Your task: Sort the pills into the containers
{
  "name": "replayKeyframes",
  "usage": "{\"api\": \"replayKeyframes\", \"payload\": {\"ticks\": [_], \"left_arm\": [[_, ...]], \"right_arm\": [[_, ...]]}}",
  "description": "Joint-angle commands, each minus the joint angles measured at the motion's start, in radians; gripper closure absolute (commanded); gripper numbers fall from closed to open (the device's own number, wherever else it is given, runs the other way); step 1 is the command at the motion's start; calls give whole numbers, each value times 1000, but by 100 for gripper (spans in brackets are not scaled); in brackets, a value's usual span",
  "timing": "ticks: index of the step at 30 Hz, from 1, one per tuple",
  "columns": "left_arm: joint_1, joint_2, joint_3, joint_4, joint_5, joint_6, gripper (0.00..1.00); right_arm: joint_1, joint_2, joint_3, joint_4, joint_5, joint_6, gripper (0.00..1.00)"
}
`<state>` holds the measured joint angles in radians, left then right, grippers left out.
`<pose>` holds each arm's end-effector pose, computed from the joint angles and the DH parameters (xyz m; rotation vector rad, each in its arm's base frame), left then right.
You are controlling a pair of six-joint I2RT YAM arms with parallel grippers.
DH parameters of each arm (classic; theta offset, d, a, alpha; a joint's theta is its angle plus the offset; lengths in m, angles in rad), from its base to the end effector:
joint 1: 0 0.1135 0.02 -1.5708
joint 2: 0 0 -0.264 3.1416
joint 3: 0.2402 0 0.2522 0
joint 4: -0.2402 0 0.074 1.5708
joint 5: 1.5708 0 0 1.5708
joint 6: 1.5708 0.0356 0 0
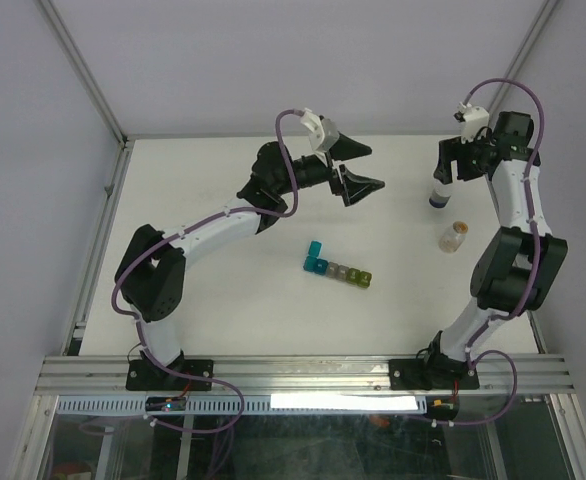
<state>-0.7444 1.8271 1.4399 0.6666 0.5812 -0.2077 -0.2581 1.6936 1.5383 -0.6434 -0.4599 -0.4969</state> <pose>0.3075 -0.3099 0.3605 0.8655 1.1475 -1.1677 0.3690 -0.0811 0.3210 -0.4832 2.2206 0.1534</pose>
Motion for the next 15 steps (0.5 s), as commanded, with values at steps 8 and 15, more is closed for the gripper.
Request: {"api": "replayKeyframes", "payload": {"ticks": [8,15], "left_arm": [[5,-126,-120,-231,25,257,1],[5,-113,-115,-279,51,310,1]], "right_arm": [[5,331,345,-134,164,60,21],[22,380,330,-104,242,80,27]]}}
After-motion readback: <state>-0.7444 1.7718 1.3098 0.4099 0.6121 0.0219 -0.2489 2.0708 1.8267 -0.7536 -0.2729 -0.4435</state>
